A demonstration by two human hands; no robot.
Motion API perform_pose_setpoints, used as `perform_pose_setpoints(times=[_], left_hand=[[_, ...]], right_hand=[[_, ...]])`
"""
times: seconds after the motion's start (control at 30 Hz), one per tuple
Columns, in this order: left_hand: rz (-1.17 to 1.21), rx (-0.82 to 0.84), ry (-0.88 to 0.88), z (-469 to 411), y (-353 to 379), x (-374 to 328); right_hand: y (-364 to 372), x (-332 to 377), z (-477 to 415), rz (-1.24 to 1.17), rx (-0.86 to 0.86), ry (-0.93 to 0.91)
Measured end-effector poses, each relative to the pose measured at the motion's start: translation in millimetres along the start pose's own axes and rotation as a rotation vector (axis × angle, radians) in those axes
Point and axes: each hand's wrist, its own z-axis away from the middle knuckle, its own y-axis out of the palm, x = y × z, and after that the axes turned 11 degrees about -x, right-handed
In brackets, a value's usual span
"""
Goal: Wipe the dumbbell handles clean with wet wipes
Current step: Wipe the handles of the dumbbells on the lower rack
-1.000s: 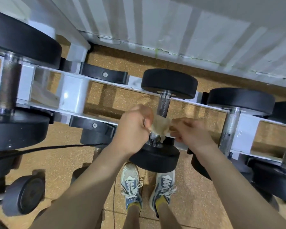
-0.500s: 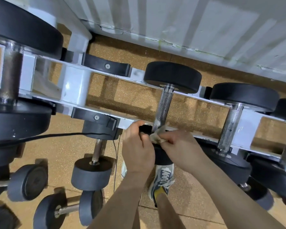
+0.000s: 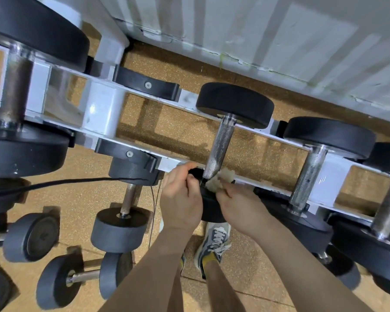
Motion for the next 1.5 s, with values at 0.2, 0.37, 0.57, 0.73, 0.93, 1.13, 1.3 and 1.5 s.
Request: perform_pose_setpoints(times=[0.2, 0.37, 0.57, 0.73, 0.93, 1.13, 1.3, 1.5], left_hand=[[-0.038, -0.003, 0.001, -0.7, 2.6, 3.2], [-0.074, 0.020, -0.022, -1.4, 1.5, 1.3], [-0.059, 0.038, -0.035, -1.3, -2.1, -4.1], [-0.064, 0.020, -0.040, -0.1, -2.8, -4.0], [-0.033, 0.041, -0.061, -0.6, -2.6, -3.6], [0.008, 0.060, -0.086, -1.9, -4.3, -4.9], [0.016, 0.088, -0.112, -1.5, -4.6, -3.4], [0.025, 0.079, -0.107, -0.9, -2.8, -2.4]], right_hand=[[24.1, 1.9, -25.1, -0.299, -0.223, 0.166], [6.0, -0.9, -18.5, -0.244, -0.809, -0.344], [4.5, -10.2, -54.5, 0.291, -0.527, -0.737], [-26.5, -16.3, -56.0, 0.443, -0.303, -0.848], [-3.1, -11.8, -46.6, 0.357, -0.479, -0.746], [-19.6, -27.4, -51.8, 0.023, -0.573, -0.805], [-17.0, 6.9, -55.8, -0.806, -0.855, -0.086], [7.2, 28.6, -71.8, -0.955, -1.069, 0.218]])
